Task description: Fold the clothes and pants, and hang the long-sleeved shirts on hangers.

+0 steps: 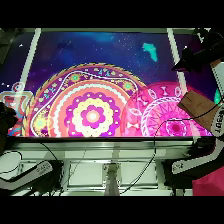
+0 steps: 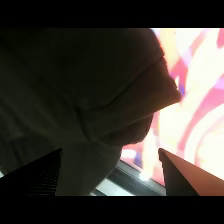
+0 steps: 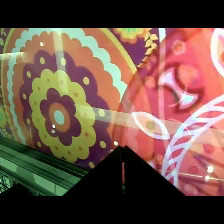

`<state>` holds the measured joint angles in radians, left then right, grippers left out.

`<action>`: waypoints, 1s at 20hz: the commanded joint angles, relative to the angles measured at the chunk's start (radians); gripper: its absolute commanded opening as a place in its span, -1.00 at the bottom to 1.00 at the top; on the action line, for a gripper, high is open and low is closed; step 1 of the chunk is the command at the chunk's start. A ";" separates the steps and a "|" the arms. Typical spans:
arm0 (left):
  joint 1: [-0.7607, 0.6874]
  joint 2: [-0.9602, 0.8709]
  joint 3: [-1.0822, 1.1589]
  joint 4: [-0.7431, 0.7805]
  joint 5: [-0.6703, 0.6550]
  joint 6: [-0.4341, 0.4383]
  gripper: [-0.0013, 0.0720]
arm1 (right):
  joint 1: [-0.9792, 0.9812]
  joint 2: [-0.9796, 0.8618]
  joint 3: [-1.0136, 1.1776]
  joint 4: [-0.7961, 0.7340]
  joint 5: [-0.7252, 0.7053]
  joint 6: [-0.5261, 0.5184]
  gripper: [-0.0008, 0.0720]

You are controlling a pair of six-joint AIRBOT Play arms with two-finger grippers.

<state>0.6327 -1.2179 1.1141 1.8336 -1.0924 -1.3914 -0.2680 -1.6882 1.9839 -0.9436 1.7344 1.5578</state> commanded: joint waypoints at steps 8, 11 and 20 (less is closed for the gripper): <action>-0.101 -0.134 0.000 0.201 0.028 0.255 0.93 | 0.001 0.000 0.000 0.000 0.000 0.000 -0.93; -0.101 -0.178 0.000 0.241 0.047 0.255 0.93 | 0.001 0.000 0.000 0.000 0.000 0.000 -0.93; -0.103 -0.256 0.000 0.302 0.124 0.251 -0.92 | 0.001 0.000 0.000 0.000 0.000 0.000 -0.93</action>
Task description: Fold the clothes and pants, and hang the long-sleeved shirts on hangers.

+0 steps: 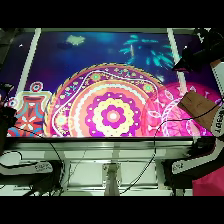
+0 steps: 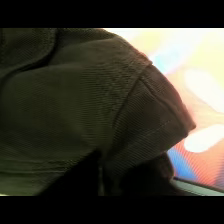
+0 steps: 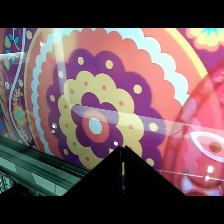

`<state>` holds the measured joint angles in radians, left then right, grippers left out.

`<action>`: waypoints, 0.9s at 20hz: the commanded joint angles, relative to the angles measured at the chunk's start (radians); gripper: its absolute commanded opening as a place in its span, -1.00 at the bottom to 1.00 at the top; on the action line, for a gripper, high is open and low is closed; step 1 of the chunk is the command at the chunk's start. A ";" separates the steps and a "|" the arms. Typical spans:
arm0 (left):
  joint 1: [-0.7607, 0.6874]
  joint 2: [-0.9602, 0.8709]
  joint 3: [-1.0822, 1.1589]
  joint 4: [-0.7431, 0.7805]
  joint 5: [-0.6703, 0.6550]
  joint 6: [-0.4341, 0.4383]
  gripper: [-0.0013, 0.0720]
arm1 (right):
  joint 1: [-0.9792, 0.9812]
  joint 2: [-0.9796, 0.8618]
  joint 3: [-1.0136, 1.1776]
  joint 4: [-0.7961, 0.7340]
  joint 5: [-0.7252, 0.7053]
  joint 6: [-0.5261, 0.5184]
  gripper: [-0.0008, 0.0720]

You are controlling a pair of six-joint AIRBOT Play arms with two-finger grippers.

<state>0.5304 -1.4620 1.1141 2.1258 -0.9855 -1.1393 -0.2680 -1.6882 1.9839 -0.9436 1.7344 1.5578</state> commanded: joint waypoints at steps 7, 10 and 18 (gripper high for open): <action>-0.099 0.007 0.045 -0.175 0.029 -0.279 -0.92 | 0.001 0.000 0.000 0.000 0.000 0.000 -0.93; -0.238 0.008 0.168 -0.532 0.042 -0.266 -0.92 | 0.001 0.000 0.000 0.000 0.000 0.000 -0.93; -0.833 0.005 0.346 -0.750 0.089 -0.259 -0.92 | 0.001 0.000 0.000 0.000 0.000 0.000 -0.93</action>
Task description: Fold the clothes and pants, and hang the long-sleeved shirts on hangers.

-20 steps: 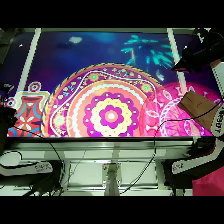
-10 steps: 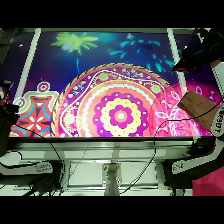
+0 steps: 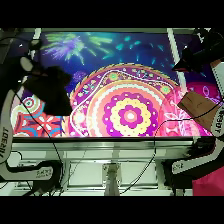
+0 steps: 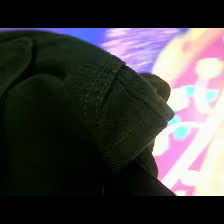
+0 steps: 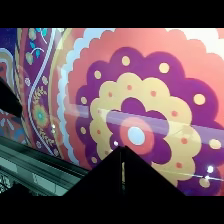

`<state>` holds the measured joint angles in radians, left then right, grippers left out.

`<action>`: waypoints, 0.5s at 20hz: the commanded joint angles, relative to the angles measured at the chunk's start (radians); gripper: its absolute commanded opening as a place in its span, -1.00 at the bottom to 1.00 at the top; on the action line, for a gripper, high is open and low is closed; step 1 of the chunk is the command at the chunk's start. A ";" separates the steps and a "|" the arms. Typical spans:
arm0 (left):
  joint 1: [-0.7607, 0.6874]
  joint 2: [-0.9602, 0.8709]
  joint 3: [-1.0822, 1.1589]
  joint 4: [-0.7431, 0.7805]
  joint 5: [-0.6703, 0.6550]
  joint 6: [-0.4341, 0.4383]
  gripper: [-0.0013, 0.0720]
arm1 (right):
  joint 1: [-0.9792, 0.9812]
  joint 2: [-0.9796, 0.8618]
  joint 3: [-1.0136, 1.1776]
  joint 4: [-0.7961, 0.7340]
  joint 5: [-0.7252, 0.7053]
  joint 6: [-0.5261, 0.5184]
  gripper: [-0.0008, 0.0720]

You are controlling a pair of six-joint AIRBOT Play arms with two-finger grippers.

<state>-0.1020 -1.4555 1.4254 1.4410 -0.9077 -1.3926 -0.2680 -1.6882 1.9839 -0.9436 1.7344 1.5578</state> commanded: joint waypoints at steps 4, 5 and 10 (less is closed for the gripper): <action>-0.406 -0.003 0.034 -0.062 0.058 -0.006 -0.92 | 0.001 0.000 0.000 0.001 -0.034 0.002 -0.93; -0.434 -0.004 0.034 -0.062 0.063 -0.007 -0.93 | 0.001 0.000 0.000 0.003 -0.057 0.001 -0.93; -0.506 -0.025 0.034 -0.063 0.062 -0.006 -0.87 | 0.004 0.000 0.000 0.003 -0.101 0.005 -0.93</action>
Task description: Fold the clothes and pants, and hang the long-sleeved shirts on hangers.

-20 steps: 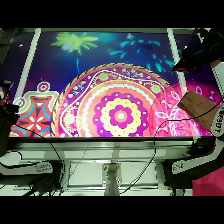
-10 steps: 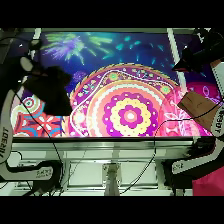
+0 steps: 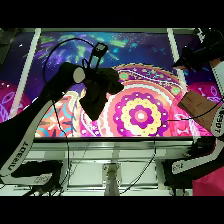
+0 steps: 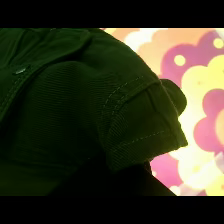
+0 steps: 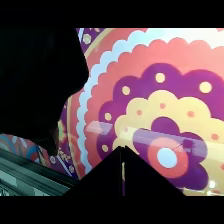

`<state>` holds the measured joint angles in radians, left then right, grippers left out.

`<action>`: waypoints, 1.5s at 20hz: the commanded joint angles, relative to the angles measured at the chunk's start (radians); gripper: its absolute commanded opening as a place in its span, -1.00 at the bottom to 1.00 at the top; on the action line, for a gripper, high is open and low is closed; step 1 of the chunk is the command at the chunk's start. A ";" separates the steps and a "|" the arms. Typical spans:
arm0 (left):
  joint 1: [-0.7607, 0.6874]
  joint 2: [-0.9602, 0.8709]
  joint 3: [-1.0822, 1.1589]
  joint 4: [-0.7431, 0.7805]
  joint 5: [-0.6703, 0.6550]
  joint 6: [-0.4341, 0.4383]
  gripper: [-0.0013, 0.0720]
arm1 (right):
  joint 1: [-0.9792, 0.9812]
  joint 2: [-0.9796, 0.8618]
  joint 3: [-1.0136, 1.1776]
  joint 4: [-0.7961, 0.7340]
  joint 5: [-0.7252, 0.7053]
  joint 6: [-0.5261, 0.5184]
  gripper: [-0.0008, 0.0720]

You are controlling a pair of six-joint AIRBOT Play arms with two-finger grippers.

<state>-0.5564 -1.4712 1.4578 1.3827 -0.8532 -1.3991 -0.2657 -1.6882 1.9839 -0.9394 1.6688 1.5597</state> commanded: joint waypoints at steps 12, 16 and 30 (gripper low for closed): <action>-0.050 0.048 0.002 0.248 -0.107 0.000 -0.92 | 0.003 -0.002 -0.001 0.000 -0.073 -0.011 -0.93; 0.048 0.056 -0.042 0.243 -0.179 -0.016 -0.92 | 0.024 -0.002 -0.043 0.158 -0.046 -0.107 -0.94; 0.403 0.417 -0.539 0.037 -0.055 0.045 -0.92 | 0.358 -0.104 -0.492 0.194 -0.274 -0.164 0.10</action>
<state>-0.1715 -1.1130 0.9443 1.4300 -0.9627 -1.3598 0.0235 -1.7588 1.5143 -0.7177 1.4643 1.3876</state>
